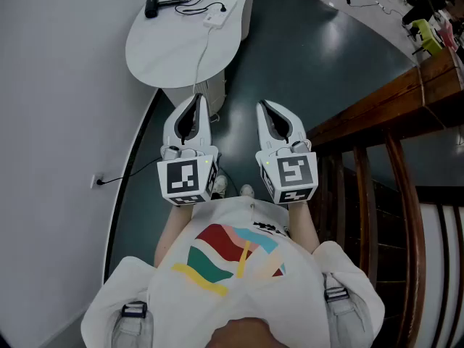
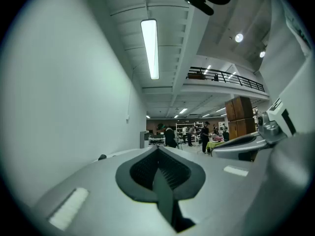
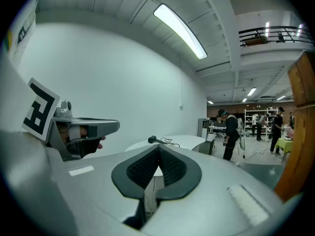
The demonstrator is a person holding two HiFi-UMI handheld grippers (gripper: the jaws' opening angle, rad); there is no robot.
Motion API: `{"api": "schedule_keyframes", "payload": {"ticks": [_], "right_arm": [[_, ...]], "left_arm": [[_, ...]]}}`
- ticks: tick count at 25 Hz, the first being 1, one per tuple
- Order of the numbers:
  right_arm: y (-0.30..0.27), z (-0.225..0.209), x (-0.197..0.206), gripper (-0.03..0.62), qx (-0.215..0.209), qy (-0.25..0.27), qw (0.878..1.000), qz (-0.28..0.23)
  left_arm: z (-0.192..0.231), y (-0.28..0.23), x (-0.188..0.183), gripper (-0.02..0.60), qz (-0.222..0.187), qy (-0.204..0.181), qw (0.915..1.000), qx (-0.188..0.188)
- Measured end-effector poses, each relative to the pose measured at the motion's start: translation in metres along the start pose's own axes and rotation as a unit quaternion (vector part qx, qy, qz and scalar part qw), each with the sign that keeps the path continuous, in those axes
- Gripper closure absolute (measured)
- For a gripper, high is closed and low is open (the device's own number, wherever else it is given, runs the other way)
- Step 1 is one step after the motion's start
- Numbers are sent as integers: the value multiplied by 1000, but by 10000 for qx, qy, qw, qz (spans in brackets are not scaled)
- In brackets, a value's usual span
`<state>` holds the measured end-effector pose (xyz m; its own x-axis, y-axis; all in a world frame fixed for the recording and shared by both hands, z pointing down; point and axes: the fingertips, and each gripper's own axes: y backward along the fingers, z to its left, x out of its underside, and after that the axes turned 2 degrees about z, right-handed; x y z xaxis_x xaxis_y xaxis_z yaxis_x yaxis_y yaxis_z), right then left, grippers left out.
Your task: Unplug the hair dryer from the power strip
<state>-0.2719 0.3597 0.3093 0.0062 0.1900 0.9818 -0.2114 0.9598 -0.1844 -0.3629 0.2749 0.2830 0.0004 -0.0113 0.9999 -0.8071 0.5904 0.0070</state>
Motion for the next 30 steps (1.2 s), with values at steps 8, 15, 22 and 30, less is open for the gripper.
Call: {"api": "schedule_keyframes", "payload": {"ticks": [8, 15, 22, 30], "right_arm": [[7, -14, 0, 583, 89, 119, 9999, -36], [27, -52, 18, 583, 247, -11, 9996, 100], [48, -96, 32, 582, 350, -158, 9993, 20], [41, -138, 39, 582, 561, -105, 9984, 45]], "left_arm": [[-14, -7, 7, 583, 195, -23, 9998, 74], [-29, -14, 6, 582, 240, -5, 9997, 92], [-52, -30, 12, 583, 235, -27, 9997, -10], [-57, -66, 3, 583, 161, -5, 9998, -77]]}}
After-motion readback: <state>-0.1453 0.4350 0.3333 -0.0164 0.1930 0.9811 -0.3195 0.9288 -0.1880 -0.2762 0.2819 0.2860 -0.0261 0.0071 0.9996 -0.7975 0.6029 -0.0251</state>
